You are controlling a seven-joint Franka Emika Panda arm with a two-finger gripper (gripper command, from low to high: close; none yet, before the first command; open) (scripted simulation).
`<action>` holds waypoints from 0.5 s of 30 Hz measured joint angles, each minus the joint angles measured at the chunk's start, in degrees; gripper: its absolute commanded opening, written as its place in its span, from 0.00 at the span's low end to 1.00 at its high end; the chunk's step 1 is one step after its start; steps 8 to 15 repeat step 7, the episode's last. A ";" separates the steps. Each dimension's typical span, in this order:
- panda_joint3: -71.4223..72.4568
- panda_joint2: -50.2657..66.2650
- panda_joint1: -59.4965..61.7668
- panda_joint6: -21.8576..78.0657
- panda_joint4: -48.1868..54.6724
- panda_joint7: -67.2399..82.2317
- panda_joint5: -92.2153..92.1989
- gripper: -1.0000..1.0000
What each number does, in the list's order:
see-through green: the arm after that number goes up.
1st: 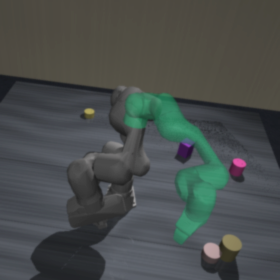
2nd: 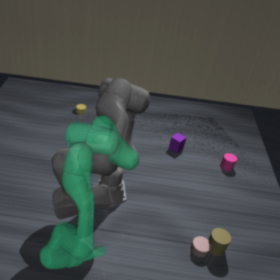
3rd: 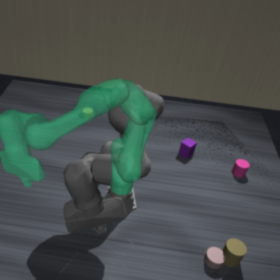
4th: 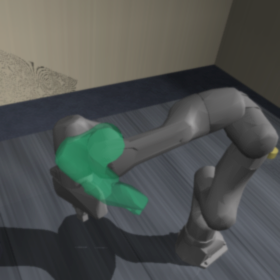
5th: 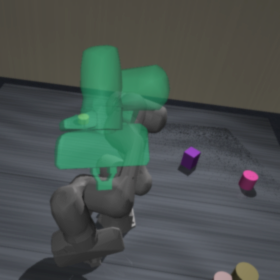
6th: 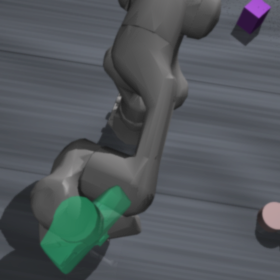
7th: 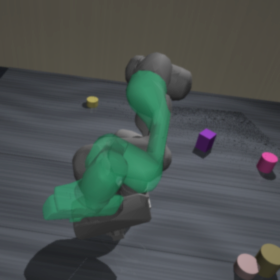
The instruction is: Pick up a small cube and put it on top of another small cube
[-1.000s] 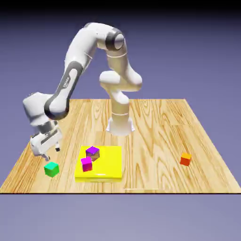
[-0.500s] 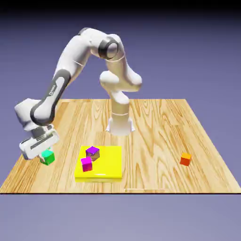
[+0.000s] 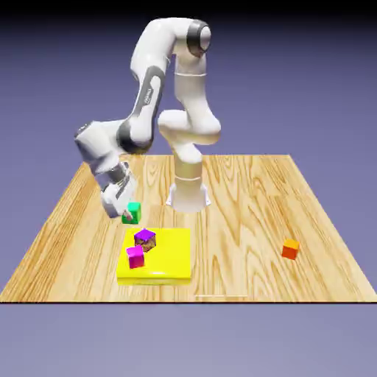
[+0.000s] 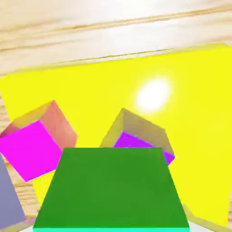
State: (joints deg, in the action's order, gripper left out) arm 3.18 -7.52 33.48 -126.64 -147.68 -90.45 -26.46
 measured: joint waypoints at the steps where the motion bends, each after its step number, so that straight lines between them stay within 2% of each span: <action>1: 0.50 1.91 -0.42 -2.48 -0.61 0.95 -1.31 0.00; 4: 2.34 7.65 -1.30 -9.95 -2.43 3.78 -5.25 0.00; 5: 2.30 8.42 -2.15 -10.95 -2.67 4.16 -5.77 1.00; 15: 2.20 8.42 -2.44 -10.91 -2.67 4.07 -5.65 1.00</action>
